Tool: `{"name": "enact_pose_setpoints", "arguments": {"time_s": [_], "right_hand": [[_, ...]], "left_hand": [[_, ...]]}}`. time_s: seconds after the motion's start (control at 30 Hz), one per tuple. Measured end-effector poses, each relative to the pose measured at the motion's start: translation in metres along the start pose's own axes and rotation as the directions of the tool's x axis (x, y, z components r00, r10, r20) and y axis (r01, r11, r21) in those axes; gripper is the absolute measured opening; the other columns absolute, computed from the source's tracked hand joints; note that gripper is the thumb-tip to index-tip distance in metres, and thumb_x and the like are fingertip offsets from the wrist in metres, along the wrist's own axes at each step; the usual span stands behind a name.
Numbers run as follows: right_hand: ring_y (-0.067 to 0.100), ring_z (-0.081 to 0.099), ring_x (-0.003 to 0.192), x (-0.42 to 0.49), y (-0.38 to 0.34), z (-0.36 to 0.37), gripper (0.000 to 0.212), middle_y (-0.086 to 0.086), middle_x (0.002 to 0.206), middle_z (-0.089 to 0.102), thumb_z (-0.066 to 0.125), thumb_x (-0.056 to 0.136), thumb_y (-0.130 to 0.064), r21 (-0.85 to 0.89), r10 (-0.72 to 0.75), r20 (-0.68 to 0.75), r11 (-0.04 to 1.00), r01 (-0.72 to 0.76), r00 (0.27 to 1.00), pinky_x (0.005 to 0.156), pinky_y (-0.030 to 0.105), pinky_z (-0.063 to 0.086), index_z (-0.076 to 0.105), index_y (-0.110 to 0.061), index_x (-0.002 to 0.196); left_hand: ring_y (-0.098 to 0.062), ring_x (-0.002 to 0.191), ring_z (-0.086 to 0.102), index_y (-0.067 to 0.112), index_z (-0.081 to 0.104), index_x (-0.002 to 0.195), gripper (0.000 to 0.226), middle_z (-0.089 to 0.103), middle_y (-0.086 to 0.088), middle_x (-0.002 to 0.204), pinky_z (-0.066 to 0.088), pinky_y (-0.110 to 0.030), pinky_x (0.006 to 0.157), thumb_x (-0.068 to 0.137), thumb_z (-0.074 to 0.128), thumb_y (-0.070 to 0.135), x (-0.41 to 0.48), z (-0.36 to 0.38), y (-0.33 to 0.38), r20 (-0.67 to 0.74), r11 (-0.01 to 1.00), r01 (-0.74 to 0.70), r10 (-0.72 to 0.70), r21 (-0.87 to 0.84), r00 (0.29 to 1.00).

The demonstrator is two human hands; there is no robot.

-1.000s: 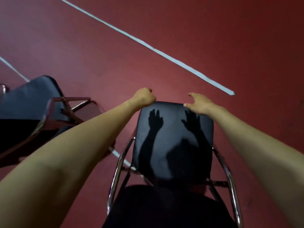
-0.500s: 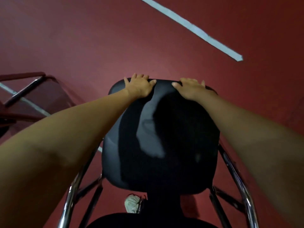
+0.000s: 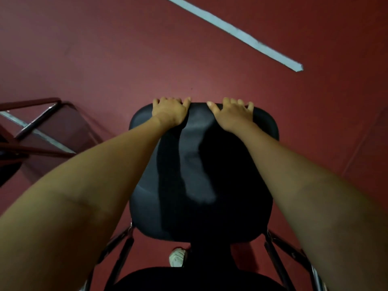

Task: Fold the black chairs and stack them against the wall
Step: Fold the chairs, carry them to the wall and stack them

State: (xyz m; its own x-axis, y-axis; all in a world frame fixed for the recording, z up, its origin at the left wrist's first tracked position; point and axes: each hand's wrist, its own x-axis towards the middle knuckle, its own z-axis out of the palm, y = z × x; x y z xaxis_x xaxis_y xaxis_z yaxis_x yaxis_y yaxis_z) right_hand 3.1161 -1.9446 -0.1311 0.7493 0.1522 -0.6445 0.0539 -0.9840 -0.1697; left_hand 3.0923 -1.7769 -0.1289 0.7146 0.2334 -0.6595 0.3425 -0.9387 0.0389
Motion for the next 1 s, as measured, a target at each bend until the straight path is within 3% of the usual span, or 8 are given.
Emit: {"name": "enact_pose_setpoints", "arguments": {"time_s": [0.47, 0.73, 1.0], "right_hand": [[0.026, 0.024, 0.137, -0.238, 0.0, -0.008, 0.071, 0.008, 0.148, 0.032, 0.015, 0.095, -0.062, 0.002, -0.037, -0.117, 0.999, 0.038, 0.992, 0.115, 0.052, 0.004, 0.029, -0.01, 0.142], [0.025, 0.009, 0.146, -0.378, 0.005, 0.002, 0.08, 0.01, 0.158, 0.013, 0.018, 0.095, -0.064, -0.004, -0.057, -0.013, 0.998, 0.057, 0.998, 0.117, 0.05, -0.003, 0.006, -0.009, 0.151], [0.028, 0.024, 0.14, -0.456, 0.008, 0.009, 0.08, 0.01, 0.153, 0.026, 0.029, 0.093, -0.064, -0.074, -0.119, 0.049, 0.99, 0.123, 0.992, 0.115, 0.052, 0.013, 0.017, -0.008, 0.149]], "left_hand": [[-0.034, 0.131, 0.037, 0.007, 0.051, 0.133, 0.058, 0.048, -0.016, 0.141, 0.02, -0.046, 0.111, 0.102, 0.023, 0.048, -0.242, -0.014, -0.022, -0.12, 0.995, -0.052, 0.041, -0.085, 0.992], [-0.035, 0.129, 0.038, 0.007, 0.052, 0.131, 0.057, 0.049, -0.016, 0.139, 0.024, -0.045, 0.11, 0.101, 0.029, 0.049, -0.387, 0.01, -0.04, -0.165, 0.99, -0.096, 0.079, -0.102, 0.983], [-0.035, 0.126, 0.041, 0.007, 0.052, 0.127, 0.048, 0.05, -0.016, 0.137, 0.027, -0.043, 0.107, 0.103, 0.029, 0.04, -0.472, 0.033, -0.049, -0.119, 0.985, -0.054, 0.035, -0.164, 0.992]]}}
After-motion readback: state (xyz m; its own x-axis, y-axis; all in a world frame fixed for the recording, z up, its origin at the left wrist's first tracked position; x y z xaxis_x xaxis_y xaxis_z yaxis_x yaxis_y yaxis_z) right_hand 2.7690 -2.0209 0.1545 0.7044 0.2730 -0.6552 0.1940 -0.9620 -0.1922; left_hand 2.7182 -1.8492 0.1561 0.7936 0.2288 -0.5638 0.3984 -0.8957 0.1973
